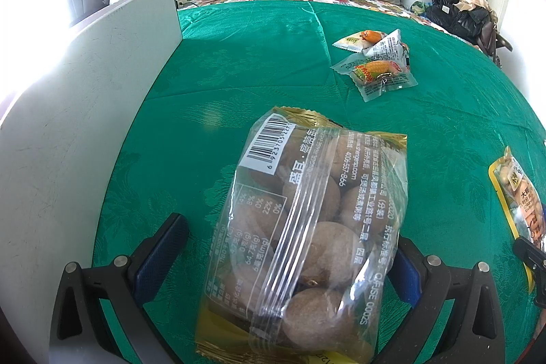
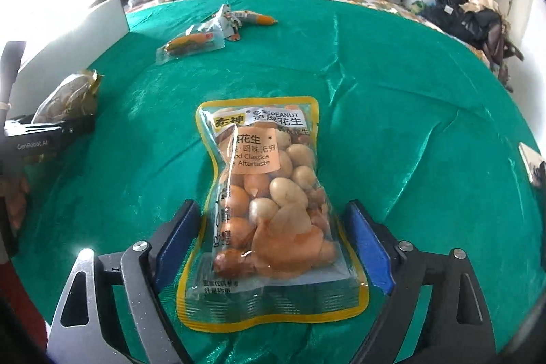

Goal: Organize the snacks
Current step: 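Grasp the yellow-bordered peanut pack with the right gripper and lift it, then carry the nut bag and peanut pack into the white box and open both grippers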

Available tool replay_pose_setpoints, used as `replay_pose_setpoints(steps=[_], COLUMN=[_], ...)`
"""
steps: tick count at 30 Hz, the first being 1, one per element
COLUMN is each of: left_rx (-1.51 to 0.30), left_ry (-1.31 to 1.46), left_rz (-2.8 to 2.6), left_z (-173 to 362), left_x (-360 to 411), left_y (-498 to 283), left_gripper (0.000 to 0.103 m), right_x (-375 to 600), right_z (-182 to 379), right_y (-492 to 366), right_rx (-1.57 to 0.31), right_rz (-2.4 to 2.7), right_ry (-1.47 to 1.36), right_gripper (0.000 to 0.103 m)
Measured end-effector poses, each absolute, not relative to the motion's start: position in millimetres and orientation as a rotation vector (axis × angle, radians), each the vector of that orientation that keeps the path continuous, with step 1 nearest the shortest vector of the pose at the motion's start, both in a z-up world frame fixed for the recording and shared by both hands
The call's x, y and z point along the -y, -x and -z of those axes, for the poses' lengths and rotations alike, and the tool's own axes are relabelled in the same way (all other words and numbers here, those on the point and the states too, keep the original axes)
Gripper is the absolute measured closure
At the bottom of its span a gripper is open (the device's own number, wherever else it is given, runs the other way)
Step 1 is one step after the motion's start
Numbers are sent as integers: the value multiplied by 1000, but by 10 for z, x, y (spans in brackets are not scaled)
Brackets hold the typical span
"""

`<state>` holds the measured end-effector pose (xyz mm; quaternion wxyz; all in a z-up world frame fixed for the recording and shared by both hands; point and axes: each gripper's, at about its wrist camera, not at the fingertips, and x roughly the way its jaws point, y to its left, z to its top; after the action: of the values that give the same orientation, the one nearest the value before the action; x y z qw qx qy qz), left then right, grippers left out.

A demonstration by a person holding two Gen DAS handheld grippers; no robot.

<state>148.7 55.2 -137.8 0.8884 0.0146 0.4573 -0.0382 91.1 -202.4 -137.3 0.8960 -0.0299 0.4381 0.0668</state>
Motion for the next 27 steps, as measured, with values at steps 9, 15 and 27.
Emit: replay_pose_setpoints(steps=[9,15,27], left_rx=[-951,-1141,-1137], left_ry=[-31,-105,-122], left_rz=[80,185,241], left_z=[1377,1294,1017], left_x=[-550,-555,-492], left_y=[-1482,-1553,-1576], left_gripper=[0,0,41], right_x=[1997,1981,1978], right_z=[1366,1347,1153], right_y=[-734,-808,-1217], right_rx=[-900,-980,-1250], right_rz=[-147,-183,-200], right_ry=[64,88,30], right_gripper=[8,6,44])
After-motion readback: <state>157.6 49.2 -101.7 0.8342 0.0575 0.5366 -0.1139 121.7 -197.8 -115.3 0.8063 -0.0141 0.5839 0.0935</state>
